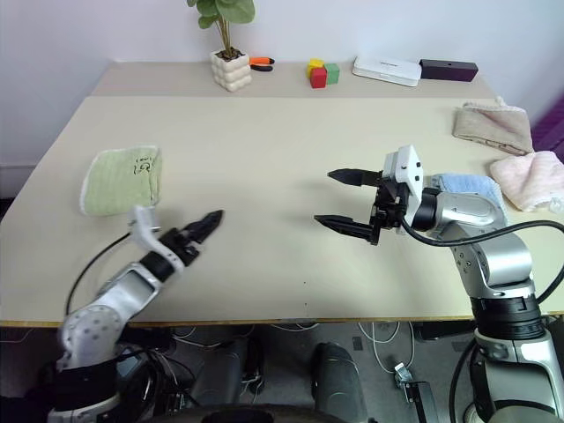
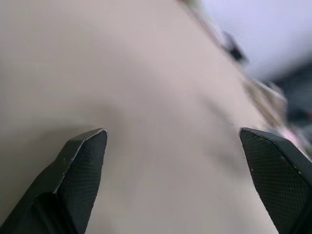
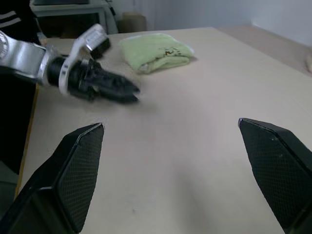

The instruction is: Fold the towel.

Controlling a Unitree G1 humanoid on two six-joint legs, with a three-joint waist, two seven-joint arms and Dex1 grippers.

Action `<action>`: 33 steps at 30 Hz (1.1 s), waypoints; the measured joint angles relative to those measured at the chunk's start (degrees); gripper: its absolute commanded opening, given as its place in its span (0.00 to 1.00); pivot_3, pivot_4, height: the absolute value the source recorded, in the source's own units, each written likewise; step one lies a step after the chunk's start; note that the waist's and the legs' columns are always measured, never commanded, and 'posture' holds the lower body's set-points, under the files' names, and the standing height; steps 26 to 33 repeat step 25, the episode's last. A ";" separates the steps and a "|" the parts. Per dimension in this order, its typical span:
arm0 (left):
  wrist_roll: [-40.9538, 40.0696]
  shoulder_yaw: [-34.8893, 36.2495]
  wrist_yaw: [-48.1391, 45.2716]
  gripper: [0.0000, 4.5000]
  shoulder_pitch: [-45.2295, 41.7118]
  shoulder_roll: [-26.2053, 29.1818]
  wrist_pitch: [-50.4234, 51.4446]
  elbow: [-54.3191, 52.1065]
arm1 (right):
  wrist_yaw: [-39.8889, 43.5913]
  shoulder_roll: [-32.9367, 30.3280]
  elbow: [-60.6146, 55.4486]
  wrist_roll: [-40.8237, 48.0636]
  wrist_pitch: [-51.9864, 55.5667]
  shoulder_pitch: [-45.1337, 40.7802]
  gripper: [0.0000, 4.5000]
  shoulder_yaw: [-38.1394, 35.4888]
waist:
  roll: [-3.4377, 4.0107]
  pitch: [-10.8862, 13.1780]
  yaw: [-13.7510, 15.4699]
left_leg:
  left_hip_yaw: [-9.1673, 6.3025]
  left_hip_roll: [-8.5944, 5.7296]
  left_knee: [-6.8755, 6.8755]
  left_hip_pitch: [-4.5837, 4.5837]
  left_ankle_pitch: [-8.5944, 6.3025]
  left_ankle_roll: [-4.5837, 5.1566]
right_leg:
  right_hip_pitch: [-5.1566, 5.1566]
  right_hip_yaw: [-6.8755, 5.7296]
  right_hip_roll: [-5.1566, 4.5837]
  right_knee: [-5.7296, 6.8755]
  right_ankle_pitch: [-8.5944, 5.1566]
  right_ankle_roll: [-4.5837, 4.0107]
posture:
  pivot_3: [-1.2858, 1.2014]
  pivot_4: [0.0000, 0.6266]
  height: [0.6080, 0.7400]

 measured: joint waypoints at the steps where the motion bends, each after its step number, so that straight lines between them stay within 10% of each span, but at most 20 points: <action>1: 1.65 -0.34 -1.46 0.98 -2.13 1.17 -1.63 0.24 | 0.09 -0.02 0.56 -0.01 0.00 0.00 1.00 -0.06 | 0.00 0.00 -0.06 | 0.02 0.00 -0.02 -0.06 0.02 0.00 | 0.04 0.00 0.02 0.05 0.00 0.00 | 0.52 0.24 1.00; 10: 14.64 -3.94 -21.18 0.98 -14.79 13.23 -13.37 11.48 | -0.10 -1.68 1.35 -0.11 -0.51 0.91 1.00 -2.79 | 0.07 0.01 0.10 | 0.08 -0.05 -0.08 -0.19 0.14 0.09 | -0.14 0.00 0.07 0.13 0.03 0.06 | 0.52 0.24 1.00; 22: 20.73 -5.78 -46.18 0.98 -23.80 16.32 -25.03 30.14 | -6.30 -4.62 -9.00 1.36 4.80 9.88 1.00 -8.71 | 0.07 0.02 0.07 | 0.06 -0.02 -0.07 -0.25 0.14 0.12 | -0.17 -0.01 0.05 0.11 0.10 0.19 | 0.52 0.24 1.00; 33: 21.82 -5.83 -47.39 0.98 -24.56 16.11 -26.32 32.12 | -6.46 -5.02 -9.96 1.60 5.73 11.72 1.00 -10.00 | 0.06 0.02 -0.08 | 0.06 0.00 -0.06 -0.25 0.14 0.12 | -0.17 0.00 0.05 0.11 0.09 0.17 | 0.52 0.24 1.00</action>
